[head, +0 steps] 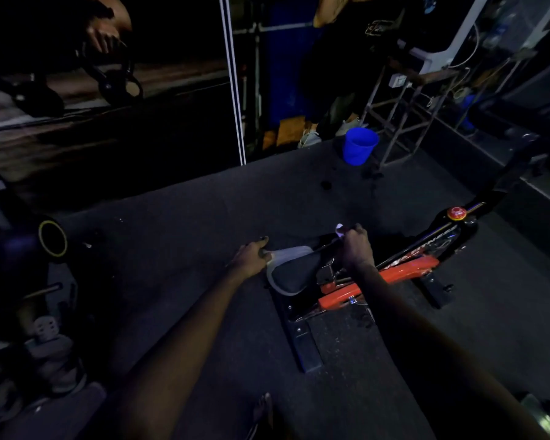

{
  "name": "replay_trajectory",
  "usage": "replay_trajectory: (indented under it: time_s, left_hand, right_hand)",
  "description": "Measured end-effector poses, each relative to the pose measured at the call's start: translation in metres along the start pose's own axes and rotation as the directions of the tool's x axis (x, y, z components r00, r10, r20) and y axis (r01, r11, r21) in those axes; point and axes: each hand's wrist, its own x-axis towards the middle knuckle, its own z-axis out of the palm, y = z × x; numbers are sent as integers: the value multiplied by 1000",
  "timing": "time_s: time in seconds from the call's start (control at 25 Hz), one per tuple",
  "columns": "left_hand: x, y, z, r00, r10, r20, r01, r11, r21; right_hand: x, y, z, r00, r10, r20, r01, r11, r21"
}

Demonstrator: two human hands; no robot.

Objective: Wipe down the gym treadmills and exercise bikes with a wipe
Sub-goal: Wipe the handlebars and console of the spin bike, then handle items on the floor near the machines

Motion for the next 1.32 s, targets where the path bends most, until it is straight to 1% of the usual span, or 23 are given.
replay_trajectory:
  time_s: [0.12, 0.2, 0.32, 0.48, 0.6, 0.72, 0.84, 1.0, 1.16, 1.32]
  left_hand:
    - [-17, -1, 1, 999, -19, -34, 18, 999, -30]
    - [-35, 0, 4, 996, -42, -80, 38, 998, -54]
    - [-72, 4, 14, 975, -89, -204, 73, 994, -85]
    - [-125, 3, 26, 950, -152, -274, 130, 987, -97]
    - [-168, -2, 32, 923, -196, -332, 159, 978, -134]
    - [-214, -14, 36, 903, -218, -370, 181, 974, -134]
    - [-261, -35, 32, 869, -256, -423, 227, 967, -118]
    - [-333, -72, 35, 778, -382, -500, 307, 924, -228]
    - [-410, -113, 45, 731, -464, -501, 358, 885, -298]
    - [-503, -160, 63, 612, -574, -544, 422, 819, -390]
  right_hand:
    - [-10, 4, -10, 1000, -2, 21, 1, 1000, 29]
    - [-17, 10, -15, 999, -11, 34, 10, 1000, 28]
    - [-32, 15, -21, 997, -67, 38, 66, 997, 39]
    - [-52, 15, -35, 988, -147, 42, 140, 981, 131]
    - [-69, 1, -43, 971, -223, 81, 209, 965, 158]
    - [-88, -23, -44, 941, -319, 116, 300, 941, 156]
    - [-110, -53, -37, 920, -371, 126, 337, 914, 226]
    - [-152, -97, -20, 845, -500, 188, 448, 855, 261]
    - [-197, -145, 3, 769, -568, 292, 524, 823, 221]
    - [-267, -202, 29, 678, -653, 338, 611, 756, 235]
